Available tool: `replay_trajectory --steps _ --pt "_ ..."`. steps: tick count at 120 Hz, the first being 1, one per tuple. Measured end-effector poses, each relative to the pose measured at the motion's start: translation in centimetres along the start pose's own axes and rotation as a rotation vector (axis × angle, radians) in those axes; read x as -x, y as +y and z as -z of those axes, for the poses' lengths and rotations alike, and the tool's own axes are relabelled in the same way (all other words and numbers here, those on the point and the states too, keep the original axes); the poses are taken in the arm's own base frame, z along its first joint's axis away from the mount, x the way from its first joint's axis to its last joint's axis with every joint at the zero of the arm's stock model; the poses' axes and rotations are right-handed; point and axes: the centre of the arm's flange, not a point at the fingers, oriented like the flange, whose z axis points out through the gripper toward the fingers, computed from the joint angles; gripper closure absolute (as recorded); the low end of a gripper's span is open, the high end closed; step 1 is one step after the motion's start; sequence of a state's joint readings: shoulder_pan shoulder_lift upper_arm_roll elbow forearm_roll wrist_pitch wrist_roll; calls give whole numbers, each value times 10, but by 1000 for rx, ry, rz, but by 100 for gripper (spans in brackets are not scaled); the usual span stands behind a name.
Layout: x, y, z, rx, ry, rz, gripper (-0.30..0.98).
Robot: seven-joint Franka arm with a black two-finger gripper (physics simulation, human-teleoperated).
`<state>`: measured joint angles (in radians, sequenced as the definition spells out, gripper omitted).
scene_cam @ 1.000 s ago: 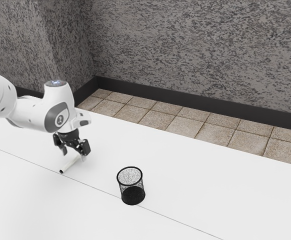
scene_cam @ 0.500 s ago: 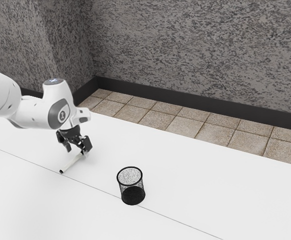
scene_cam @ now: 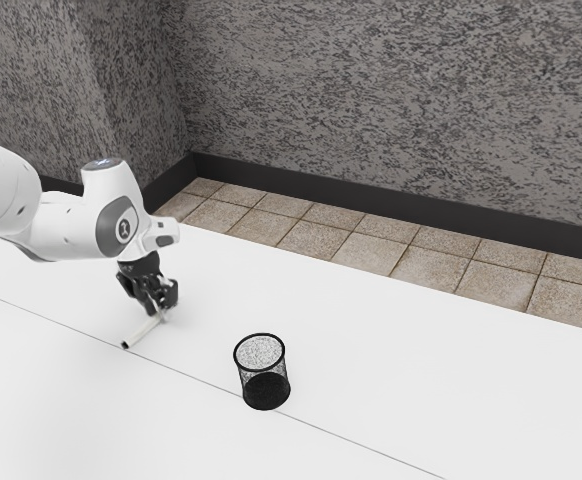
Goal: Put the marker into the pen holder.
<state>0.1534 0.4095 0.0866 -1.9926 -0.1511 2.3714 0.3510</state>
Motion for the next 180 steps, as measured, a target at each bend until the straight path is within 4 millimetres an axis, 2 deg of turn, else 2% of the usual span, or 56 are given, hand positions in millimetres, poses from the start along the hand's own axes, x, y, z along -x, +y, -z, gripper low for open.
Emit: replay_trajectory --steps 22,41,60,68,76,80,92,101,117,125,132,139,154,164,180 --pt "3 0 -6 25 -28 -2 53" --pt "5 1 -8 45 -36 3 67" --pt "6 1 -8 45 -39 2 75" --pt "5 3 3 38 -23 -2 77" --pt "1 11 34 20 24 -23 78" --pt "0 22 52 7 50 -48 78" --pt "1 76 107 -36 128 -156 79" --pt "14 117 141 -70 171 -235 79" --pt "49 197 175 -118 220 -356 79" --pt "68 229 189 -146 248 -394 79" --pt "81 249 191 -172 265 -412 79" --pt "90 261 184 -183 284 -411 79" --pt "90 281 180 -180 403 -400 79" --pt "98 299 176 -166 458 -402 79" --pt "126 338 171 -145 512 -421 79"
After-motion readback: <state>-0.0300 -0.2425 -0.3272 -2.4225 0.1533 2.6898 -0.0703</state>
